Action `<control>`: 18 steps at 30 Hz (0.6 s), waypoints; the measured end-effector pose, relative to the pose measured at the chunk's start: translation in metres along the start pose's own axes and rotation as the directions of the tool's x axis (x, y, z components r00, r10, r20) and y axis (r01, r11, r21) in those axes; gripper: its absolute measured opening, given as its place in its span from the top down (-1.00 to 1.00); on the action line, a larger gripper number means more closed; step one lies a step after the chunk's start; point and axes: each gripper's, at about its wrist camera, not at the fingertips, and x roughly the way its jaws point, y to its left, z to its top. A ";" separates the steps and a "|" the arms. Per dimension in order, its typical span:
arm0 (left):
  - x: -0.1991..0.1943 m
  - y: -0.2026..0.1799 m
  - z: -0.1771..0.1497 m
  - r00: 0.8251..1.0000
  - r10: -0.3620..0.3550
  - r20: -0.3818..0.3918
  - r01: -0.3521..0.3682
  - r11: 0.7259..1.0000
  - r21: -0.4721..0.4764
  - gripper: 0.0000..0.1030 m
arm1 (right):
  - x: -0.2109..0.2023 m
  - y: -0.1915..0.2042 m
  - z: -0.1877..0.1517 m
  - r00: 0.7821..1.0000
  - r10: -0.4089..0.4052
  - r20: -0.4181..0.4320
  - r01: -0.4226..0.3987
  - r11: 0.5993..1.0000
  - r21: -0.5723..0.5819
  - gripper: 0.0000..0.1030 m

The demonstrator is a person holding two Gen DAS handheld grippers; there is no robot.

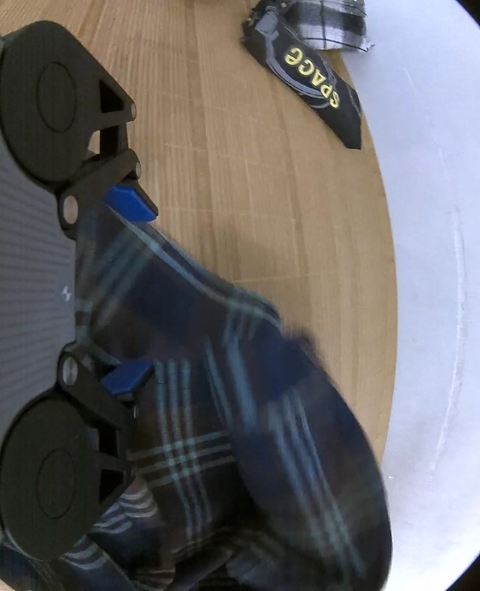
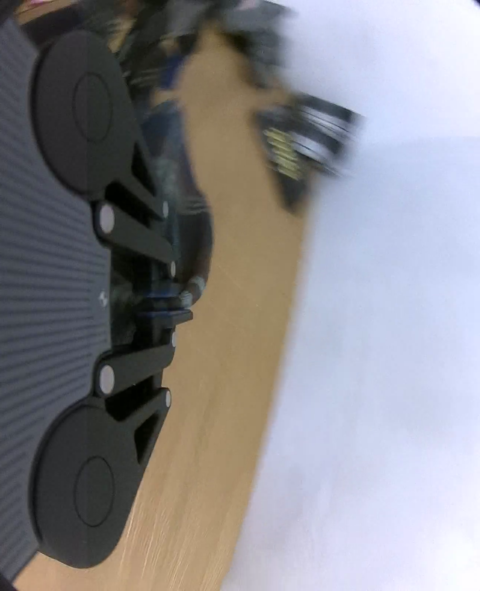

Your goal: Fold clothes

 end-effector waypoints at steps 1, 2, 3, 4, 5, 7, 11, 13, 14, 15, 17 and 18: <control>0.005 -0.003 0.005 1.000 -0.013 -0.003 0.013 1.000 0.007 -0.63 | -0.018 -0.008 -0.002 1.000 -0.023 0.016 0.023 0.999 0.037 0.82; 0.012 -0.007 0.011 1.000 -0.027 -0.004 0.027 0.999 0.022 -0.63 | -0.033 -0.013 -0.007 0.999 -0.051 0.018 0.050 0.997 0.057 0.82; 0.020 -0.011 0.017 0.999 -0.033 -0.005 0.033 0.999 0.042 -0.63 | -0.047 -0.019 -0.016 0.996 -0.091 0.004 0.091 0.994 0.064 0.82; 0.029 -0.017 0.024 0.999 -0.032 -0.008 0.032 0.997 0.064 -0.63 | -0.056 -0.026 -0.025 0.991 -0.130 -0.018 0.130 0.989 0.066 0.82; 0.039 -0.022 0.031 0.999 -0.030 -0.012 0.030 0.996 0.085 -0.63 | -0.062 -0.032 -0.035 0.985 -0.165 -0.040 0.167 0.984 0.068 0.82; 0.059 -0.034 0.042 0.999 -0.028 -0.027 0.031 0.993 0.111 -0.63 | -0.074 -0.042 -0.053 0.976 -0.205 -0.074 0.212 0.971 0.110 0.82; 0.090 -0.048 0.056 0.995 -0.083 -0.054 0.087 0.992 0.087 -0.44 | -0.098 -0.049 -0.083 0.969 -0.238 -0.069 0.247 0.953 0.177 0.82; 0.084 -0.051 0.057 0.991 -0.129 -0.032 0.131 0.989 0.069 0.39 | -0.099 -0.047 -0.079 0.967 -0.249 -0.052 0.255 0.950 0.179 0.82; 0.078 -0.050 0.056 0.989 -0.145 -0.021 0.146 0.988 0.049 0.82 | -0.092 -0.040 -0.078 0.966 -0.254 -0.045 0.258 0.950 0.177 0.82; 0.072 -0.047 0.054 0.989 -0.148 -0.005 0.148 0.989 0.015 0.82 | -0.094 -0.035 -0.079 0.965 -0.260 -0.030 0.261 0.948 0.181 0.82; 0.049 -0.034 0.046 0.986 -0.158 0.050 0.162 0.983 -0.081 0.84 | -0.100 -0.031 -0.080 0.963 -0.269 0.011 0.261 0.943 0.207 0.82; 0.034 -0.027 0.042 0.983 -0.165 0.080 0.174 0.977 -0.126 0.84 | -0.100 -0.025 -0.079 0.959 -0.279 0.042 0.263 0.937 0.231 0.82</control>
